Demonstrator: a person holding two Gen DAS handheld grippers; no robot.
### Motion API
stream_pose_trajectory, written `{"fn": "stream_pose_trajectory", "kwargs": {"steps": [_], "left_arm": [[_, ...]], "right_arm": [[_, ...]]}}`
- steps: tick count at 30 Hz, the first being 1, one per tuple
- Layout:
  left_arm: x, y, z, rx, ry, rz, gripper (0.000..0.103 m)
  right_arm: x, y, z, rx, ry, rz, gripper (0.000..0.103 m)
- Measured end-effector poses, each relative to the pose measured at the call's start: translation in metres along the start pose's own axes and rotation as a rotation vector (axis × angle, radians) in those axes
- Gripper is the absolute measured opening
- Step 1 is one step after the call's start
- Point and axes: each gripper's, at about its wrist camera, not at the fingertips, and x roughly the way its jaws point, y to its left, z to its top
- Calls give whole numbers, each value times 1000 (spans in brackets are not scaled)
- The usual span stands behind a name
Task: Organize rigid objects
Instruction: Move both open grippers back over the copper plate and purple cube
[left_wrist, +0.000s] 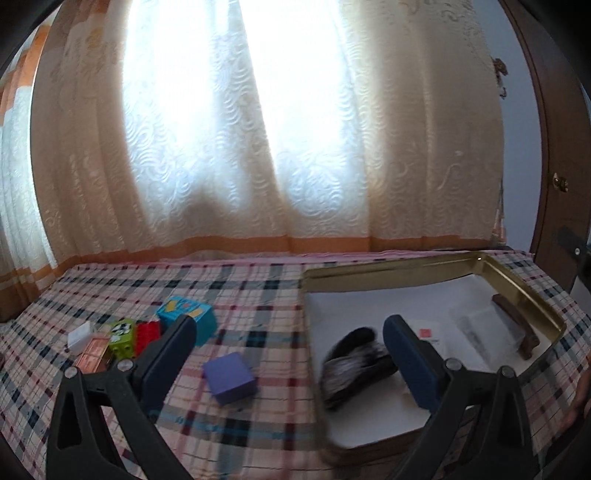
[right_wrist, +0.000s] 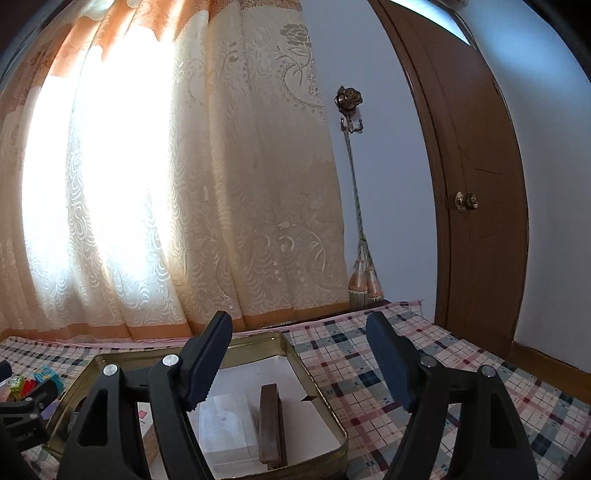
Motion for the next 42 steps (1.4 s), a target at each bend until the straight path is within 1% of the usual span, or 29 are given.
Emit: {"fn": "stream_pose_trajectory", "kwargs": {"steps": [6,10,14,20,26,33,42], "left_arm": [[0,24,-7,1,15,26,102],[-1,43,-8,-22,14,38,102],[0,56,-8,-42,12,39,102],[0,70,-9,-34,5,52,102],[3,93,-9,-42,12,63,102],[8,121,-10,-72,29,84,102],[11,141,-11,-92,38,91,102]], "right_arm": [[-9,4,-3,42,6,-15,77],[-13,7,-6,77,31,-7,77],[-22,19,-9,73,32,-15,77],[-33,39,-14,60,31,-12,77],[-40,75,-18,30,37,42,77],[-42,119,-25,9,66,119,77],[-44,152,-29,3,74,167,77]]}}
